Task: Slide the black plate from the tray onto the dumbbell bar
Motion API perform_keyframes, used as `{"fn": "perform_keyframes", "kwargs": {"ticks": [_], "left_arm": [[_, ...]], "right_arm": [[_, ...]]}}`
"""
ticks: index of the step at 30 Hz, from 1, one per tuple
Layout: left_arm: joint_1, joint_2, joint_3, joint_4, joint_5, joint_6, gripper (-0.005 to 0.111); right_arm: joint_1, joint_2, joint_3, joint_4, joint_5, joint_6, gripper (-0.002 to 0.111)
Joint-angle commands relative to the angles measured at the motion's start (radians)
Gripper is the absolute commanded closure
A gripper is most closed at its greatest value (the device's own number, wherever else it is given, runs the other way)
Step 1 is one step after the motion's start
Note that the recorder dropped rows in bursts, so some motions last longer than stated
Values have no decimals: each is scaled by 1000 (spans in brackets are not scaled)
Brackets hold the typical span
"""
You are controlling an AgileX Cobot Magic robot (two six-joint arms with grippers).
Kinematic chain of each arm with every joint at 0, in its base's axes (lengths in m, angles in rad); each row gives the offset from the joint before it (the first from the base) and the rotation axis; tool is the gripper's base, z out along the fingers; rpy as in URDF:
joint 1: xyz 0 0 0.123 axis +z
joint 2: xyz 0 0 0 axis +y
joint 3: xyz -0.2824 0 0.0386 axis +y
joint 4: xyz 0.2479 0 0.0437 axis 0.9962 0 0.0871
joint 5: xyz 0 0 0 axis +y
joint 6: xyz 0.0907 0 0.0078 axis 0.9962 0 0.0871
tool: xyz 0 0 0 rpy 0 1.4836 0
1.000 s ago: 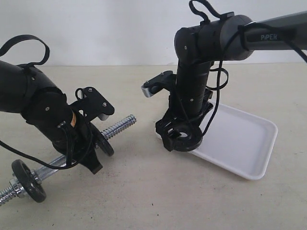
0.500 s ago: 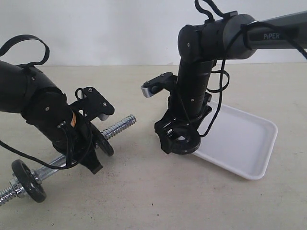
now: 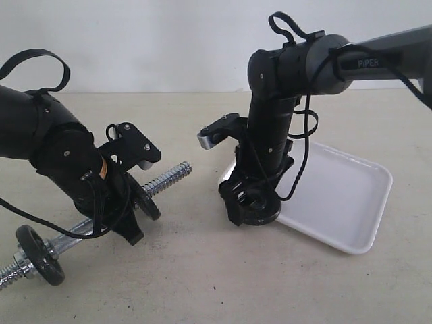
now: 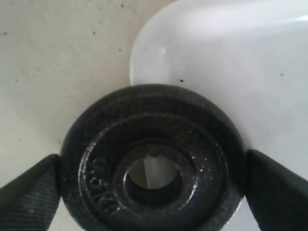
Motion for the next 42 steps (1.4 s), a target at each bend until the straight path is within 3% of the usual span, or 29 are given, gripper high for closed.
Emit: {"fn": "perform_keyframes", "kwargs": {"ticks": [1,13,22,32,42], "left_arm": [[-6,-22,-1,-4,1,-8,102],[-6,-22,-1,-4,1,-8,102],[-6,-22,-1,-4,5,-8,102],[-6,-22,-1,-4,-3,-8,102],[-6,-22,-1,-4,-1,-8,102]], "right_arm": [[-3,-1,-5,22,-3,-35,108],[-6,-32,-5,13,-23,-61,108],[-73,-32,-5,33,-6,-61,108],[-94,-32,-5,228,35,-126,108],[-94,-32,-5,198,42,-129,108]]}}
